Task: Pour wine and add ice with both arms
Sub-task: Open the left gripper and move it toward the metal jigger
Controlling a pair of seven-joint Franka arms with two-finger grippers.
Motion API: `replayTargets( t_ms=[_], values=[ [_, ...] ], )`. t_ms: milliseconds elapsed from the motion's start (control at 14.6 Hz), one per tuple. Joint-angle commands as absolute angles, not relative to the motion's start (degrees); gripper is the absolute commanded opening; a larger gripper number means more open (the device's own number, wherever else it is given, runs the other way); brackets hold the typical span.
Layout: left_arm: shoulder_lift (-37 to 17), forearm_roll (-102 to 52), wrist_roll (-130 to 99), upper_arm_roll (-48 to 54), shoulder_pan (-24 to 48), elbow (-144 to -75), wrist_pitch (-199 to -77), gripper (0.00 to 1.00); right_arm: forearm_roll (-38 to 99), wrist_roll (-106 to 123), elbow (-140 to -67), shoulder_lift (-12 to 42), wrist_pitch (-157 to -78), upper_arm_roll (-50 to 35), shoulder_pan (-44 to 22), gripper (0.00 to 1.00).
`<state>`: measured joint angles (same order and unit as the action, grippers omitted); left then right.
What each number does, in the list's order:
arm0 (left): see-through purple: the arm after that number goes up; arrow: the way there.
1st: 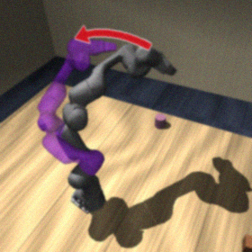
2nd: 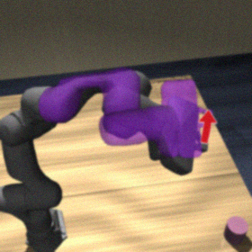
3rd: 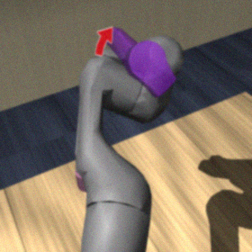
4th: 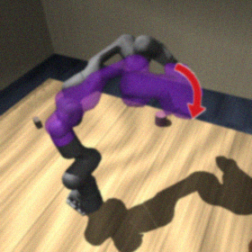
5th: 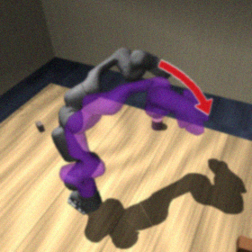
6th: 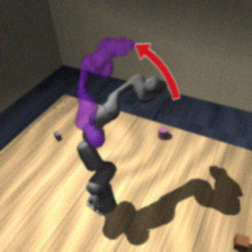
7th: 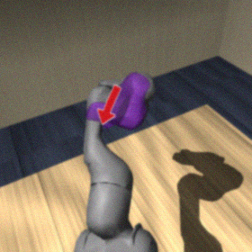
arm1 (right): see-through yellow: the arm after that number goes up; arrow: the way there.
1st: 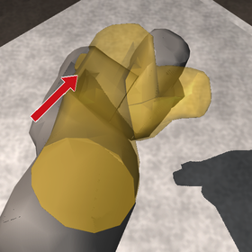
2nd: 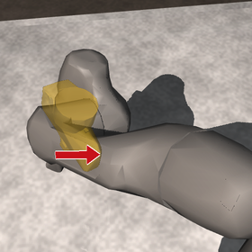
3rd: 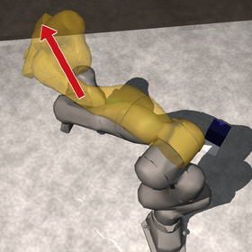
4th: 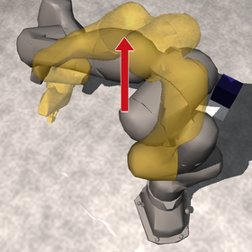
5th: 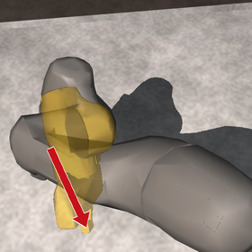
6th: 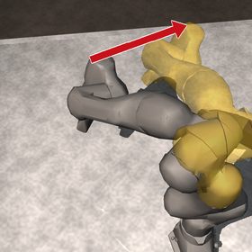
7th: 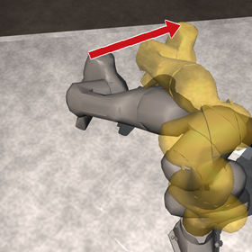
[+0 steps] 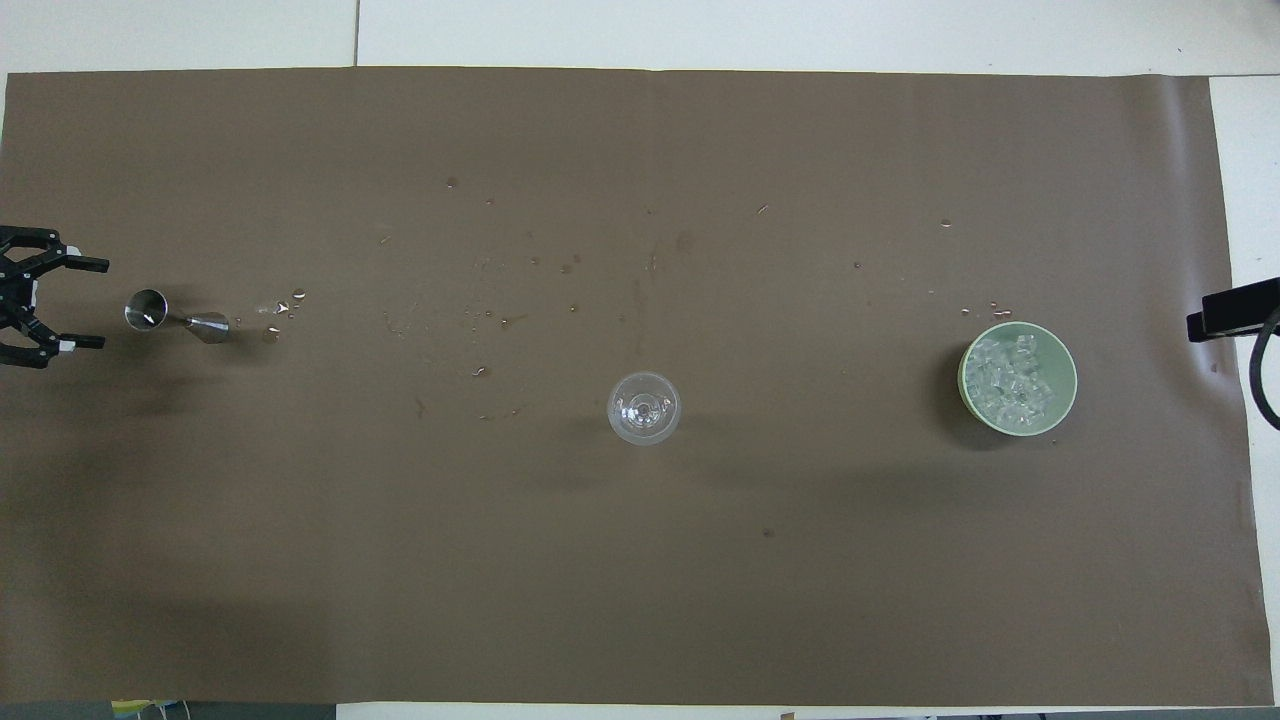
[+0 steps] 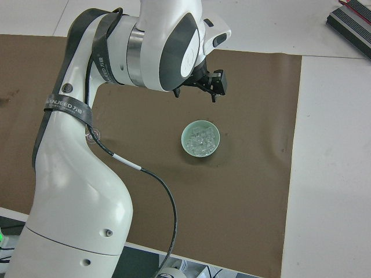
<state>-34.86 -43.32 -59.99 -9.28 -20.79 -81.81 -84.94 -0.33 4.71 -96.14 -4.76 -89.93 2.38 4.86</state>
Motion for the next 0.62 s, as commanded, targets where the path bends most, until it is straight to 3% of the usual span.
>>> replayTargets(
  t_ms=[0,137,548],
  values=[
    [-31.39,-47.18,-54.26,-8.96,-21.71,-90.40,-86.92,1.00,0.53,5.45,-96.59,-5.36,-89.56,2.20,5.27,1.00],
    [-28.75,-49.65,-49.50,-9.05,-21.80,-97.18,-90.33,1.00,0.53,5.45,-96.59,-5.36,-89.56,2.20,5.27,1.00],
    [-24.97,-58.43,-47.39,-8.97,-21.71,-108.18,-97.29,1.00,0.53,5.45,-96.59,-5.36,-89.56,2.20,5.27,1.00]
  ],
)
